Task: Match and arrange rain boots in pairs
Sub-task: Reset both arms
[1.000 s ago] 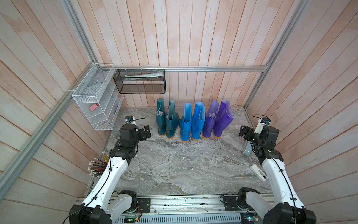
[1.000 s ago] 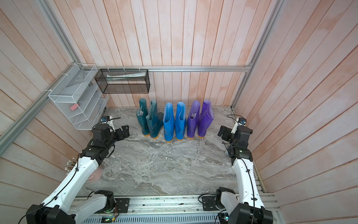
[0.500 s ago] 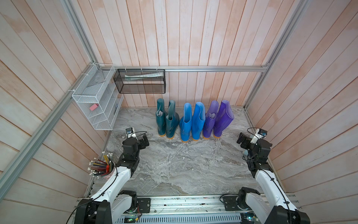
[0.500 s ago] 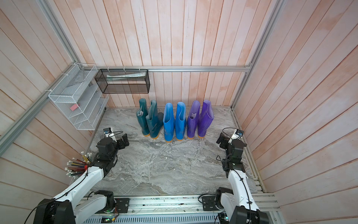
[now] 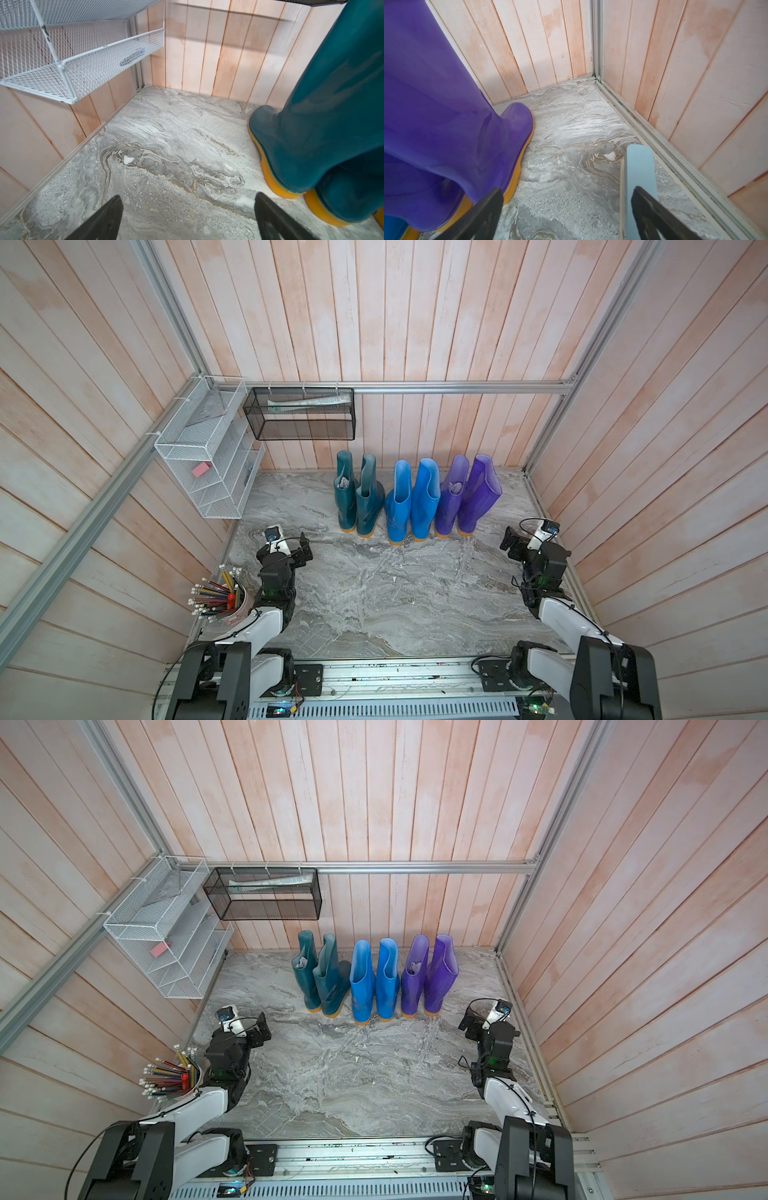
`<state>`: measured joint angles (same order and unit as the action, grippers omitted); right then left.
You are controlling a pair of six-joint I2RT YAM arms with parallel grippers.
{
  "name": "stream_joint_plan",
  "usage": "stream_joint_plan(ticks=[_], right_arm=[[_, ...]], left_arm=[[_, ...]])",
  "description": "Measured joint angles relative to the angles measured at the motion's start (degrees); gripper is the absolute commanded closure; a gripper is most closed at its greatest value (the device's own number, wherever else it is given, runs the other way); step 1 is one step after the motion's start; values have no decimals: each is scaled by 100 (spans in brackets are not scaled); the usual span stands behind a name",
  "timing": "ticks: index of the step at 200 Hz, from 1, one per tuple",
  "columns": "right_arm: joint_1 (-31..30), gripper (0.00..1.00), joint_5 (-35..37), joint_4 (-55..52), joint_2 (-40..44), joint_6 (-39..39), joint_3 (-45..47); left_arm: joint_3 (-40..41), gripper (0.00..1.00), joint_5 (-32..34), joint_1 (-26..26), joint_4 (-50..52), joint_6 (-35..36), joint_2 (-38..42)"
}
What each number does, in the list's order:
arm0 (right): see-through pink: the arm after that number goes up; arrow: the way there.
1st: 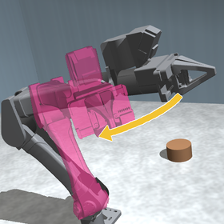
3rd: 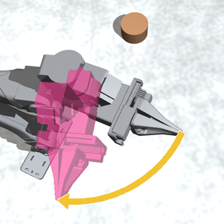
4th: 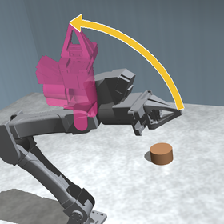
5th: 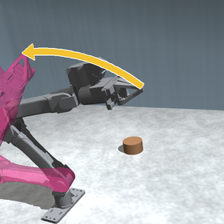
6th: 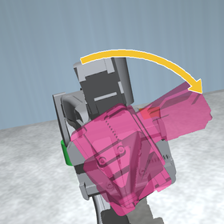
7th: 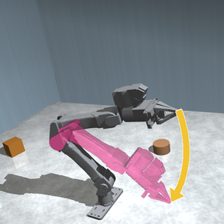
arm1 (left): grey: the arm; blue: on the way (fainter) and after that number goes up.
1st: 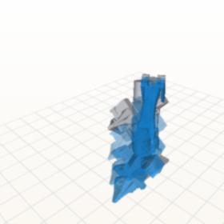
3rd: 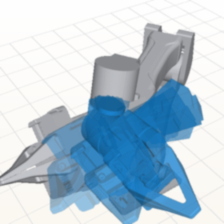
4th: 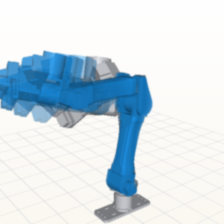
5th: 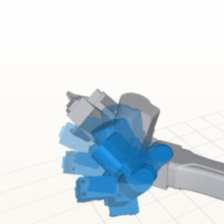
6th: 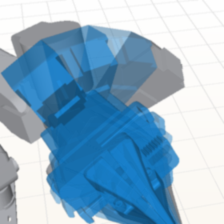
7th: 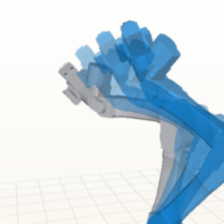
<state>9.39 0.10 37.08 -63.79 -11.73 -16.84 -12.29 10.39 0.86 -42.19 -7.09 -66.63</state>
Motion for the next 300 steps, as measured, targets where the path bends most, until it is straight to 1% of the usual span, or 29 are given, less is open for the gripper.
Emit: stream_joint_plan(ticks=[45, 69, 113, 155, 200, 249, 300], right_arm=[[-7, 2, -68, 791, -267, -4, 236], [-46, 2, -111, 1294, -498, -4, 382], [-168, 2, -98, 2020, -940, 92, 542], [-188, 2, -57, 2586, -1416, 236, 568], [-210, 2, -68, 3032, -1849, 365, 553], [-219, 2, -356, 3244, -2153, 505, 461], [-387, 2, -826, 3700, -2505, 822, 466]], left_arm=[[96, 0, -505, -431, -911, 0, -542], [96, 0, -750, -564, -1349, 2, -850], [96, 0, -1029, -579, -1947, 7, -1290], [264, 0, -1180, -579, -2826, 48, -1696], [518, 0, -1298, -579, -3755, 59, -2323], [518, 0, -1554, -579, -4000, 138, -2363], [92, 0, -1766, -579, -3442, 286, -2358]])
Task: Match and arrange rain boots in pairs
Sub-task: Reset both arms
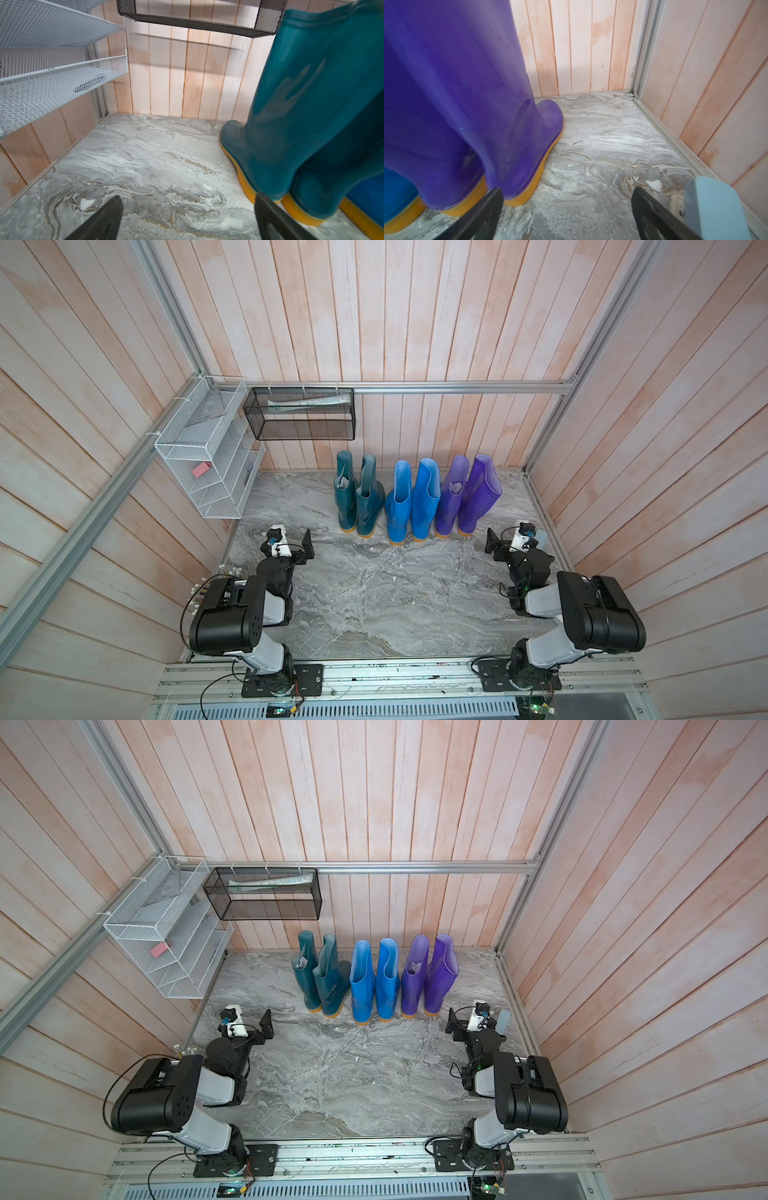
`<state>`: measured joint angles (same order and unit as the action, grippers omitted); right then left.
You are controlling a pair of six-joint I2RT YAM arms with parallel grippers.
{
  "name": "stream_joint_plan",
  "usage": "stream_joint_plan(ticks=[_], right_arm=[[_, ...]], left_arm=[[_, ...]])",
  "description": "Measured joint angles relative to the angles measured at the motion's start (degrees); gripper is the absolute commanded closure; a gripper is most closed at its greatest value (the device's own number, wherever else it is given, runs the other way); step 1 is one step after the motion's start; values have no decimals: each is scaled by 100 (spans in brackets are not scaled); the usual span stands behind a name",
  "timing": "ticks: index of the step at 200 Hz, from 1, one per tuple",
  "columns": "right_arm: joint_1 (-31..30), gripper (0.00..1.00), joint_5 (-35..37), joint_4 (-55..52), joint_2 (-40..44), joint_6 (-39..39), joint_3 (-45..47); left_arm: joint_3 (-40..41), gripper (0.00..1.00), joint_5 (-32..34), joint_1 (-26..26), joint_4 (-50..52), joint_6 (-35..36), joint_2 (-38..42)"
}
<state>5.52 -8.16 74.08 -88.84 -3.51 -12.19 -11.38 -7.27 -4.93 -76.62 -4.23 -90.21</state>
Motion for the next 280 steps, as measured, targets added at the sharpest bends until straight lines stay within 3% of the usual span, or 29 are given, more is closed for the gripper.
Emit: stream_joint_plan(ticks=[47, 89, 126, 147, 280], right_arm=[[-2, 2, -345, 341, -35, 170, 101], [9, 2, -636, 481, -37, 247, 170], [-166, 2, 129, 389, -37, 181, 118], [-199, 2, 96, 415, -37, 227, 122], [20, 2, -466, 455, -37, 264, 133]], left_arm=[[-221, 0, 33, 0, 466, 13, 2], [-240, 0, 774, 308, 647, 42, 2], [-256, 0, 1429, 535, 682, 103, 2], [-256, 0, 1613, 538, 682, 109, 2], [-256, 0, 1784, 538, 682, 125, 2]])
